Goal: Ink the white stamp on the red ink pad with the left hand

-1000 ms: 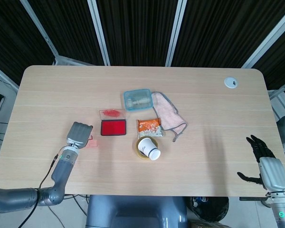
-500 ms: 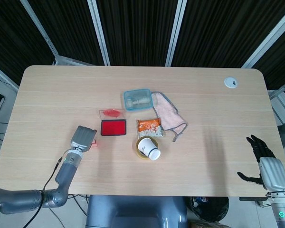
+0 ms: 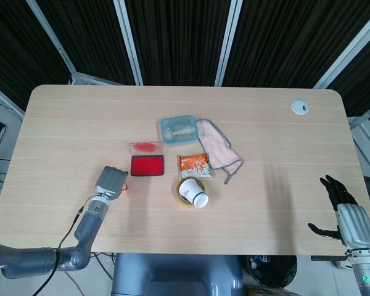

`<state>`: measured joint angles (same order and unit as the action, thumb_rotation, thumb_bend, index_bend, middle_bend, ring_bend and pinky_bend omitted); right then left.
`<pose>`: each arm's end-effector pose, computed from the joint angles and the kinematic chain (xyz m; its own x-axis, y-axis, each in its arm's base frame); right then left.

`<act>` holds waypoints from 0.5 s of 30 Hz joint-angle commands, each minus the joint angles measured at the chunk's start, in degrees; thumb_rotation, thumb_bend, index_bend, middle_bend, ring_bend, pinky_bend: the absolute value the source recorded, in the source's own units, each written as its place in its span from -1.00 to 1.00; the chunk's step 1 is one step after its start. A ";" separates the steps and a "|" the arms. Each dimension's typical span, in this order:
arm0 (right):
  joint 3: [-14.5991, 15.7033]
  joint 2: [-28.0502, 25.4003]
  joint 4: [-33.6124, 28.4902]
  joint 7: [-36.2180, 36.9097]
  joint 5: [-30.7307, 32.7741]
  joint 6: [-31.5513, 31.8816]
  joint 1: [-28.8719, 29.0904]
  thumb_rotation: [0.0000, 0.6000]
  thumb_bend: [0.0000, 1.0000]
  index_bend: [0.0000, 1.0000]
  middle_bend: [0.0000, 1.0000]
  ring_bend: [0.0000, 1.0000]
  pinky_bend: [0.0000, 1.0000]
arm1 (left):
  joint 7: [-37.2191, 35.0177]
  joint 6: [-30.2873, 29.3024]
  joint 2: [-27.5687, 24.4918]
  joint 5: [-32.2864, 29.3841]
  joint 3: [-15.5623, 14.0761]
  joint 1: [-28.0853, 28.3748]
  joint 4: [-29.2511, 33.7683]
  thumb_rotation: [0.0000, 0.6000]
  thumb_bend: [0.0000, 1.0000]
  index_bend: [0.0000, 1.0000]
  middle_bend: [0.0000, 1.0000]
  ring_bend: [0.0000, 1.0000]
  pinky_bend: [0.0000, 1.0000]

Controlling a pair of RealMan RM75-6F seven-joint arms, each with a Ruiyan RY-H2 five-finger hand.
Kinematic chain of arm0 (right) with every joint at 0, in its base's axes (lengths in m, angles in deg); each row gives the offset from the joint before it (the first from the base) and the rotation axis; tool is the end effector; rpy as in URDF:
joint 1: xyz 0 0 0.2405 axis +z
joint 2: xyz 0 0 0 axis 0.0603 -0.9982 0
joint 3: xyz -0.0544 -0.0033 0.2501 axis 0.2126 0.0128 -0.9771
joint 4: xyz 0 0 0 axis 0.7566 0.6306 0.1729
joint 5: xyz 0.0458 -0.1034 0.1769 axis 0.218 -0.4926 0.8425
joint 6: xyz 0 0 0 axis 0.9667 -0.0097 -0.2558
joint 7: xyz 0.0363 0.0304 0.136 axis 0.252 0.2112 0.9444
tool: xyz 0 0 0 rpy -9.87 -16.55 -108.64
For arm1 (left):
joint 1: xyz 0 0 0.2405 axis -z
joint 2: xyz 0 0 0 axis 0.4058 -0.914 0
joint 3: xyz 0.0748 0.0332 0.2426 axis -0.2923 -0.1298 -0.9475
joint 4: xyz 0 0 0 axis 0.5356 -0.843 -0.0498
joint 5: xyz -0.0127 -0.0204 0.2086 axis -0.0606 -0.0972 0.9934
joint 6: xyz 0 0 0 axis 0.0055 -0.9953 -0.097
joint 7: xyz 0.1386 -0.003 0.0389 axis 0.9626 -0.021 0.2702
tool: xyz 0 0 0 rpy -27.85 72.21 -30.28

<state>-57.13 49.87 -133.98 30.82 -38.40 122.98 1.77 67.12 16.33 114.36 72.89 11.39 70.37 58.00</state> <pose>-0.3060 -0.1819 0.1563 0.2131 -0.0691 0.9746 -0.9769 0.0014 0.2137 -0.1804 0.3256 -0.0568 0.7759 0.3027 0.5535 0.6294 -0.3100 -0.7126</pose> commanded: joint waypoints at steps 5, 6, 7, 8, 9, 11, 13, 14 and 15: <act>-0.01 -0.04 0.01 0.18 -0.04 0.00 0.01 1.00 -0.68 -1.00 -1.00 -1.00 -0.63 | 1.72 -0.43 0.12 -1.59 0.32 0.29 0.42 1.00 -0.25 0.08 0.10 -0.23 -0.08; -0.01 -0.04 0.01 0.18 -0.04 0.01 0.01 1.00 -0.68 -1.00 -1.00 -1.00 -0.63 | 1.98 -0.49 0.12 -1.76 0.31 0.33 0.46 1.00 -0.27 0.02 0.04 -0.27 -0.11; -0.01 -0.04 0.01 0.18 -0.05 0.01 0.01 1.00 -0.68 -1.00 -1.00 -1.00 -0.63 | 2.19 -0.53 0.11 -1.90 0.30 0.36 0.50 1.00 -0.30 -0.03 -0.03 -0.31 -0.14; -0.01 -0.04 0.01 0.20 -0.05 0.02 0.00 1.00 -0.68 -1.00 -1.00 -1.00 -0.63 | 2.45 -0.55 0.09 -2.16 0.30 0.40 0.59 1.00 -0.31 -0.07 -0.08 -0.34 -0.17; 0.00 -0.05 -0.01 0.24 -0.05 0.02 0.00 1.00 -0.67 -1.00 -1.00 -1.00 -0.63 | 2.74 -0.56 0.06 -2.46 0.30 0.46 0.71 1.00 -0.34 -0.13 -0.15 -0.38 -0.20; -0.02 -0.06 0.00 0.27 -0.03 0.02 0.00 1.00 -0.67 -1.00 -1.00 -1.00 -0.63 | 3.43 -0.69 -0.03 -3.04 0.32 0.60 1.05 1.00 -0.37 -0.24 -0.28 -0.45 -0.27; -0.01 -0.04 -0.01 0.29 -0.07 0.03 0.01 1.00 -0.67 -1.00 -1.00 -1.00 -0.63 | 3.92 -0.81 -0.13 -3.61 0.36 0.69 1.37 1.00 -0.38 -0.29 -0.34 -0.48 -0.30; 0.00 -0.03 0.00 0.25 -0.08 0.03 0.00 1.00 -0.67 -1.00 -1.00 -1.00 -0.63 | 4.15 -0.89 -0.19 -3.93 0.43 0.73 1.54 1.00 -0.39 -0.34 -0.39 -0.51 -0.32; 0.01 -0.03 -0.01 0.23 -0.09 0.03 0.00 1.00 -0.67 -1.00 -1.00 -1.00 -0.63 | 4.26 -0.96 -0.25 -4.04 0.46 0.77 1.64 1.00 -0.40 -0.38 -0.43 -0.53 -0.34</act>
<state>-57.12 49.85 -133.99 31.05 -38.49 123.00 1.77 71.28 15.44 114.17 68.96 11.80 71.09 59.54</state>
